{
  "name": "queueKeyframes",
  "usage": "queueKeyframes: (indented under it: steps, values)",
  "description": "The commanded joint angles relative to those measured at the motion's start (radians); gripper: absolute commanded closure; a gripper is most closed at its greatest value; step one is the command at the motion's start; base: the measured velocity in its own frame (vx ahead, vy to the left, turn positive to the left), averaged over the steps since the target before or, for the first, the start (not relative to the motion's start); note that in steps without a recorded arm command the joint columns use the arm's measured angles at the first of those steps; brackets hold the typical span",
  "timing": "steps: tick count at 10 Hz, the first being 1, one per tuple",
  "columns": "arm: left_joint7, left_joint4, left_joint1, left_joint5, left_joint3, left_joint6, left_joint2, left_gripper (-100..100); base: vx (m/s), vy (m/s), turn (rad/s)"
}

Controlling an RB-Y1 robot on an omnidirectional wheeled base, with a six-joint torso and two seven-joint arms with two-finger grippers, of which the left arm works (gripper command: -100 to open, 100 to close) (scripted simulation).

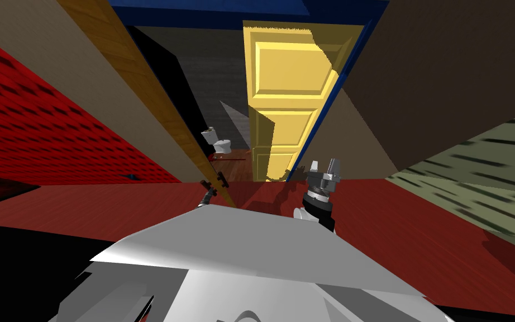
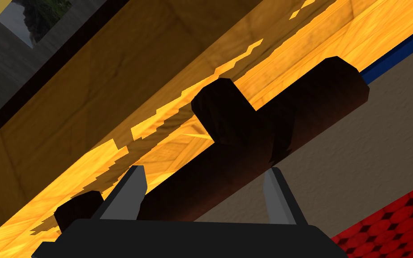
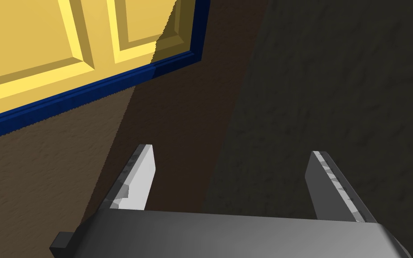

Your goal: Pull the door open

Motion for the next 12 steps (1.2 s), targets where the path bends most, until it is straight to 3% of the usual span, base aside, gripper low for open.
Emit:
queueKeyframes:
  steps: [1, 2, 12]
  values:
    - [0.03, 0.014, -0.017, 0.007, -0.004, -0.006, -0.009, 100, 0.0, 0.0, 0.0]
    - [0.035, -0.004, -0.002, 0.006, -0.012, 0.002, 0.002, 100, -0.05, 0.038, -0.027]
    - [0.06, -0.003, -0.005, 0.011, -0.02, 0.001, 0.003, 100, -0.019, 0.02, -0.009]
